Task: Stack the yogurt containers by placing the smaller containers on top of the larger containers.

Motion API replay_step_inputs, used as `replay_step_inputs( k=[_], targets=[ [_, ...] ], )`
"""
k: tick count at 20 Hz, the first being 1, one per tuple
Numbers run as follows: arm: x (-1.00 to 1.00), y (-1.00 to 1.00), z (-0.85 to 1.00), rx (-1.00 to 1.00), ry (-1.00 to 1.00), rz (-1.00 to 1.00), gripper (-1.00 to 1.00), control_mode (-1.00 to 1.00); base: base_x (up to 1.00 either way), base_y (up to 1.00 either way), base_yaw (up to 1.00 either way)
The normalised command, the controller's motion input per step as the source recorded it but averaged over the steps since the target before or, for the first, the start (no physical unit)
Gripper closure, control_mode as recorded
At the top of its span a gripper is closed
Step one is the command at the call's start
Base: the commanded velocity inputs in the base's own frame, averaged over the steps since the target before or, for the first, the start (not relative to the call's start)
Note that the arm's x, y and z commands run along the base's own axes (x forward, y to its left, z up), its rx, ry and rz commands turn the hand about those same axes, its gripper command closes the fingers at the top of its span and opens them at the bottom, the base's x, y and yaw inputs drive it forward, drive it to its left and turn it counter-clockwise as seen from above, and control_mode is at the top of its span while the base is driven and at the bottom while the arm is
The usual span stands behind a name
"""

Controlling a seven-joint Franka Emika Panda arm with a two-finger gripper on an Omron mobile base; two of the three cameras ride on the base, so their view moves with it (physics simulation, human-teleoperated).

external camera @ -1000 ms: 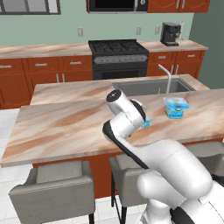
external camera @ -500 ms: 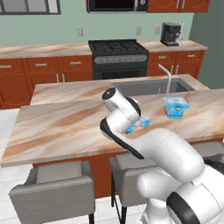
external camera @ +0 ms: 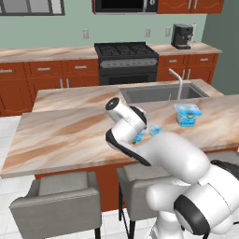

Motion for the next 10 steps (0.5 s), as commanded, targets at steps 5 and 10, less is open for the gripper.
replay_step_inputs(
  k=[5, 10],
  targets=[
    [0.22, 0.04, -0.21, -0.04, 0.0, 0.0, -1.0, -1.0, 0.0, 0.0, 0.0],
    [0.29, 0.06, -0.16, -0.02, 0.01, 0.0, -1.0, -1.0, 0.0, 0.0, 0.0]
  ],
)
